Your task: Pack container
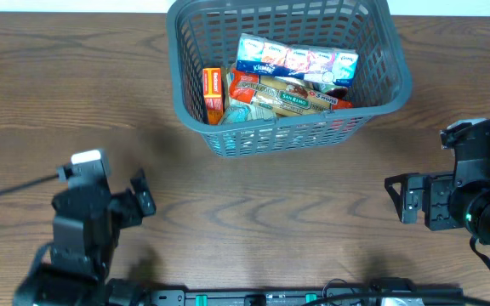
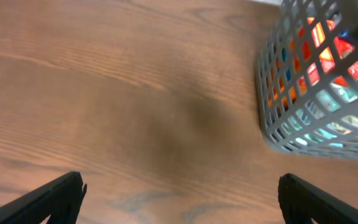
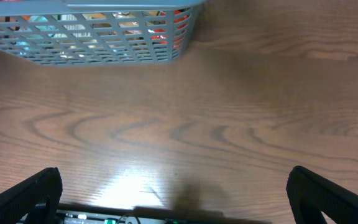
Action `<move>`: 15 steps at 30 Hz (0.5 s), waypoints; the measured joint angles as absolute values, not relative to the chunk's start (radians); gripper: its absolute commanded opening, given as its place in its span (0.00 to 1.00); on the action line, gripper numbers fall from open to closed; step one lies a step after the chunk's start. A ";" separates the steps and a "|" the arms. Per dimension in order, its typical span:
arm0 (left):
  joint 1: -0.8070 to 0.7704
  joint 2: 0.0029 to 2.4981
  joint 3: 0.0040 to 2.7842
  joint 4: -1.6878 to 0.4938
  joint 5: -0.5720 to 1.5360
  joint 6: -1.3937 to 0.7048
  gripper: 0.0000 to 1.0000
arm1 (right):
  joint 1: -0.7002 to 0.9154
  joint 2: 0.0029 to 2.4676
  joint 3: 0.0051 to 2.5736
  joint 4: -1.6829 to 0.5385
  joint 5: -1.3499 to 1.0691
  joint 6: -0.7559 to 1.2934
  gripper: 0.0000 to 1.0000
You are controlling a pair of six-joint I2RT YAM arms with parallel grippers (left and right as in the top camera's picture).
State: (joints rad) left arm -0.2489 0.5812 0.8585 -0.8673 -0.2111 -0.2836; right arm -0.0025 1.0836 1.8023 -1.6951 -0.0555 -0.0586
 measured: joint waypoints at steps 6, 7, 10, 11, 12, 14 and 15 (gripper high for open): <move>-0.188 0.356 0.627 -0.799 -0.186 -0.289 0.99 | -0.002 1.084 1.802 -1.695 -0.056 -0.059 0.99; -0.173 0.317 0.590 -0.794 -0.182 -0.288 0.98 | -0.002 1.084 1.802 -1.695 -0.056 -0.059 0.99; -0.133 0.233 0.504 -0.768 -0.157 -0.278 0.98 | -0.002 1.084 1.802 -1.695 -0.056 -0.059 0.99; -0.117 0.208 0.472 -0.748 -0.143 -0.261 0.98 | -0.002 1.084 1.802 -1.695 -0.056 -0.059 0.99; -0.103 0.191 0.446 -0.730 -0.130 -0.245 0.98 | -0.002 1.084 1.802 -1.695 -0.056 -0.059 0.99; -0.079 0.164 0.396 -0.688 -0.100 -0.205 0.98 | -0.002 1.084 1.802 -1.695 -0.056 -0.059 0.99; -0.071 0.157 0.378 -0.676 -0.087 -0.191 0.99 | -0.002 1.084 1.802 -1.695 -0.056 -0.059 0.99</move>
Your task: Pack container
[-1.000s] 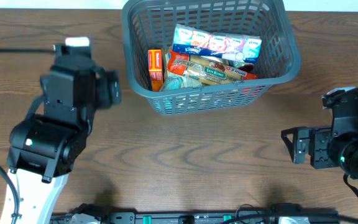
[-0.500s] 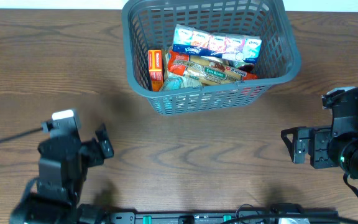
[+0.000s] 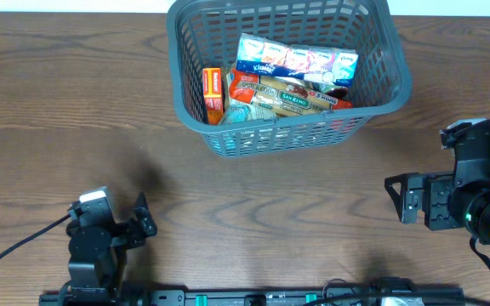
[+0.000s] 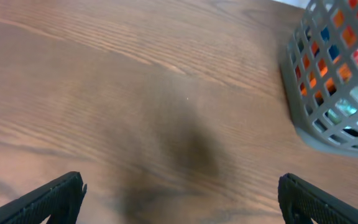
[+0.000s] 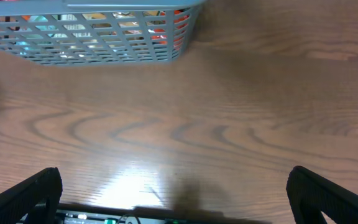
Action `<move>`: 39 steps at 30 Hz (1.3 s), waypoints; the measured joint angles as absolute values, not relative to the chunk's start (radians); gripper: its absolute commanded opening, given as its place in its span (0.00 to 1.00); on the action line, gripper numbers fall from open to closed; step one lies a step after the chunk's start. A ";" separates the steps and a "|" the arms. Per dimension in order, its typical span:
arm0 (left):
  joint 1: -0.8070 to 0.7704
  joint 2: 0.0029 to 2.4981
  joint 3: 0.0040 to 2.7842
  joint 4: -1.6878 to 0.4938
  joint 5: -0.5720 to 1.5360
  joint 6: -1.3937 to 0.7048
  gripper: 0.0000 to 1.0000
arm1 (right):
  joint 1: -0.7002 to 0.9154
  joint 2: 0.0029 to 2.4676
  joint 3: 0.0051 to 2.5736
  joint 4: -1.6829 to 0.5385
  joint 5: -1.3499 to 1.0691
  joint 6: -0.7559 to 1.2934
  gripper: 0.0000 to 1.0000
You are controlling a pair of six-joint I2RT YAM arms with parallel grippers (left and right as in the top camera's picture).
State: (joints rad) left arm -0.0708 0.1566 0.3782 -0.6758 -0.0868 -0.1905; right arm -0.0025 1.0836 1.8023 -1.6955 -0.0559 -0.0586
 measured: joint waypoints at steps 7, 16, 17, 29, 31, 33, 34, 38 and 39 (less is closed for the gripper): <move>-0.028 0.111 0.257 -0.597 -0.050 -0.132 0.99 | -0.002 1.084 1.802 -1.695 -0.056 -0.059 0.99; -0.008 0.012 0.174 -0.593 -0.040 -0.123 0.98 | -0.002 1.084 1.802 -1.695 -0.056 -0.059 0.99; -0.008 0.011 0.169 -0.593 -0.039 -0.122 0.99 | -0.002 1.084 1.802 -1.695 -0.056 -0.059 0.99; -0.008 0.010 0.165 -0.591 -0.033 -0.122 0.99 | -0.002 1.084 1.802 -1.695 -0.056 -0.059 0.99; -0.008 0.010 0.165 -0.591 -0.033 -0.122 0.99 | -0.002 1.084 1.802 -1.695 -0.056 -0.059 0.99; -0.008 0.010 0.165 -0.590 -0.033 -0.122 0.99 | -0.002 1.084 1.802 -1.695 -0.056 -0.059 0.99; -0.008 0.010 0.165 -0.590 -0.033 -0.122 0.99 | -0.002 1.084 1.802 -1.695 -0.056 -0.059 0.99; -0.008 0.010 0.165 -0.590 -0.033 -0.122 0.99 | -0.002 1.084 1.802 -1.695 -0.056 -0.059 0.99; -0.008 0.010 0.165 -0.590 -0.033 -0.122 0.99 | -0.002 1.084 1.802 -1.695 -0.056 -0.059 0.99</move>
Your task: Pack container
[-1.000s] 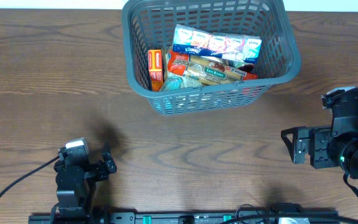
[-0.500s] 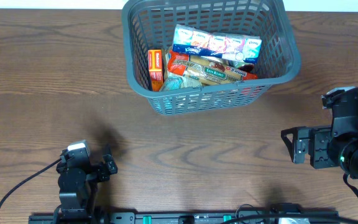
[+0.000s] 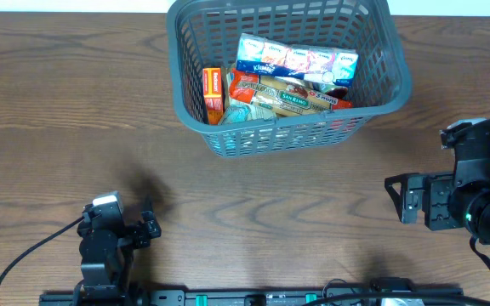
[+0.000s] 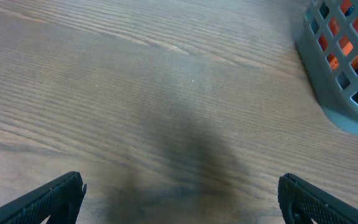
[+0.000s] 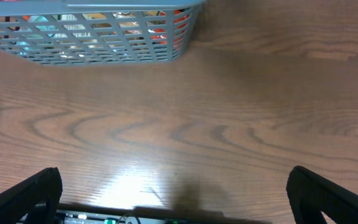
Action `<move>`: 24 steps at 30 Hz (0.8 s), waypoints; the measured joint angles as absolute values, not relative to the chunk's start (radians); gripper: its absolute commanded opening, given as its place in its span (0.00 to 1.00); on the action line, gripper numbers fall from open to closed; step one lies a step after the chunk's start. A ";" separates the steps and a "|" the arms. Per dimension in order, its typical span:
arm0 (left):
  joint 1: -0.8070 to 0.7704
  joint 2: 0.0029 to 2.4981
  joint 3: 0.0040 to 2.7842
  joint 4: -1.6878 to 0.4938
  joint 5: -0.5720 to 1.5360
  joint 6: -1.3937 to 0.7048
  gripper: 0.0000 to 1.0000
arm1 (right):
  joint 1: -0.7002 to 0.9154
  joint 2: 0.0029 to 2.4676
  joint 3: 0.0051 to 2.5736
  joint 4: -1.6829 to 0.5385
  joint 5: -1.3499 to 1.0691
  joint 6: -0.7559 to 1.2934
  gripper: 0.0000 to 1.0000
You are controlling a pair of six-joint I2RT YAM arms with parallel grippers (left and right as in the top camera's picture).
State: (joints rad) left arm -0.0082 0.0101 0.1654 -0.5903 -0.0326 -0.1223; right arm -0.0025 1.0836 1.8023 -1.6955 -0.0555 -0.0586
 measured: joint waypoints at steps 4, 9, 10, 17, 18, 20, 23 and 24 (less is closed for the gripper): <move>-0.008 0.010 0.165 -0.590 -0.033 -0.122 0.98 | -0.002 1.084 1.802 -1.695 -0.056 -0.059 0.99; -0.008 0.010 0.165 -0.590 -0.033 -0.122 0.99 | -0.002 1.084 1.802 -1.695 -0.056 -0.059 0.99; -0.008 0.010 0.165 -0.590 -0.033 -0.122 0.99 | -0.002 1.084 1.802 -1.695 -0.056 -0.059 0.99; -0.008 0.010 0.165 -0.590 -0.033 -0.122 0.99 | -0.002 1.084 1.802 -1.695 -0.056 -0.059 0.99; -0.008 0.010 0.165 -0.590 -0.033 -0.122 0.99 | -0.002 1.084 1.802 -1.695 -0.056 -0.059 0.99; -0.008 0.010 0.165 -0.590 -0.033 -0.122 0.98 | -0.002 1.084 1.802 -1.695 -0.056 -0.059 0.99; -0.008 0.010 0.165 -0.590 -0.033 -0.122 0.99 | -0.002 1.083 1.802 -1.688 -0.054 -0.060 0.99; -0.008 0.010 0.165 -0.590 -0.033 -0.122 0.99 | -0.002 1.081 1.802 -1.673 -0.051 -0.064 0.99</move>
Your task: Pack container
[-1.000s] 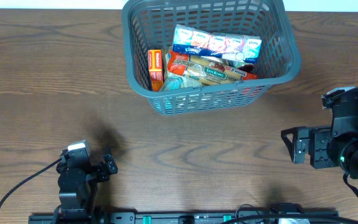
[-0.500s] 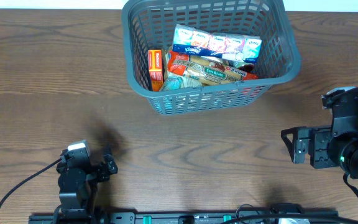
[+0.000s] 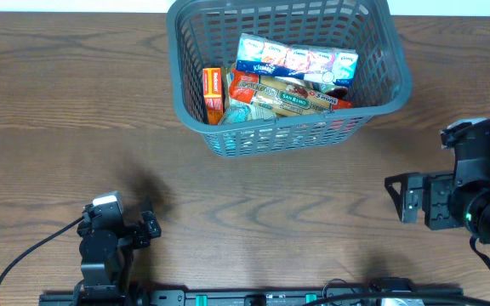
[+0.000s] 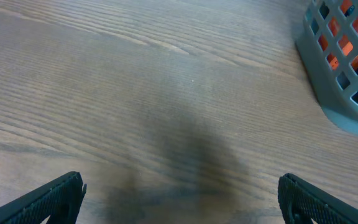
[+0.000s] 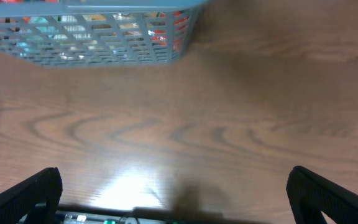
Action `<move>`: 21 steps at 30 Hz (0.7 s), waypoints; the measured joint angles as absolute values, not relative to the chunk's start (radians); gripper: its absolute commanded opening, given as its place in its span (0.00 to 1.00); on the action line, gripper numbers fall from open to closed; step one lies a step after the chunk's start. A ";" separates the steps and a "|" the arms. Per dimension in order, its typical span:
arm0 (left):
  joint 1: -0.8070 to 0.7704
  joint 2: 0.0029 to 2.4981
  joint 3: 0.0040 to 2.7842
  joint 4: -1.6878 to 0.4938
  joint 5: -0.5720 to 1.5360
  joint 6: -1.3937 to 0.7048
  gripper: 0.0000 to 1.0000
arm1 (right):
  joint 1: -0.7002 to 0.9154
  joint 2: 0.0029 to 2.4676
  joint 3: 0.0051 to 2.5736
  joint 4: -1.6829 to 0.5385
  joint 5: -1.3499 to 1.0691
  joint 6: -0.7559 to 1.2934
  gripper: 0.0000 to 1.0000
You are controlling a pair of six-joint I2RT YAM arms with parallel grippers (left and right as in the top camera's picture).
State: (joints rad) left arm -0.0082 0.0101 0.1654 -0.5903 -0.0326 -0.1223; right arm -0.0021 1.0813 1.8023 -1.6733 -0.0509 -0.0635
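Observation:
A grey plastic basket point(image 3: 194, 119) stands at the back middle of the wooden table. Inside lie a Kleenex tissue pack point(image 3: 296, 59), a San Remo pasta packet point(image 3: 292, 99) and an orange box point(image 3: 213, 92). My left gripper point(image 3: 149, 224) sits at the front left, folded low by the table's front edge, open with nothing between its fingers point(image 4: 55, 196). My right gripper point(image 3: 395, 197) rests at the right side, also open and empty, fingers point(image 5: 328, 196) wide apart. The basket's corner point(image 4: 344, 68) shows in the left wrist view, its front wall point(image 5: 92, 37) in the right wrist view.
A black rail with green lights point(image 3: 262, 297) runs along the table's front edge. A cable point(image 3: 32, 251) trails from the left arm toward the left. Bare wooden tabletop point(image 3: 270, 212) lies between the two arms and the basket.
The left arm stood higher at the front left, gripper open and empty. It then sat lower and nearer the front edge, and lower still after that, where it stays now. The right arm and the basket's contents kept their places throughout.

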 measured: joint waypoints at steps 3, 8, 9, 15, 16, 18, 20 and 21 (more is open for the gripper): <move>-0.008 0.010 0.165 -0.590 -0.033 -0.122 0.99 | 0.027 1.060 1.792 -1.612 -0.039 -0.071 0.99; -0.008 0.010 0.165 -0.588 -0.033 -0.122 0.99 | 0.140 0.933 1.648 -1.460 -0.036 -0.077 0.99; -0.008 0.010 0.165 -0.587 -0.032 -0.122 0.99 | 0.160 0.902 1.608 -1.434 -0.037 -0.078 0.99; -0.008 0.010 0.165 -0.586 -0.033 -0.122 0.99 | 0.226 0.677 1.278 -1.219 -0.036 -0.081 0.99; -0.008 0.010 0.165 -0.586 -0.032 -0.122 0.98 | 0.231 0.646 1.229 -1.195 -0.037 -0.081 0.99; -0.008 0.010 0.165 -0.586 -0.032 -0.122 0.99 | 0.236 0.574 1.120 -1.127 -0.037 -0.081 0.99; -0.008 0.010 0.165 -0.587 -0.032 -0.122 0.99 | 0.241 0.502 1.011 -1.059 -0.037 -0.081 0.99; -0.008 0.010 0.165 -0.586 -0.032 -0.122 0.98 | 0.241 0.471 0.963 -1.031 -0.037 -0.081 0.99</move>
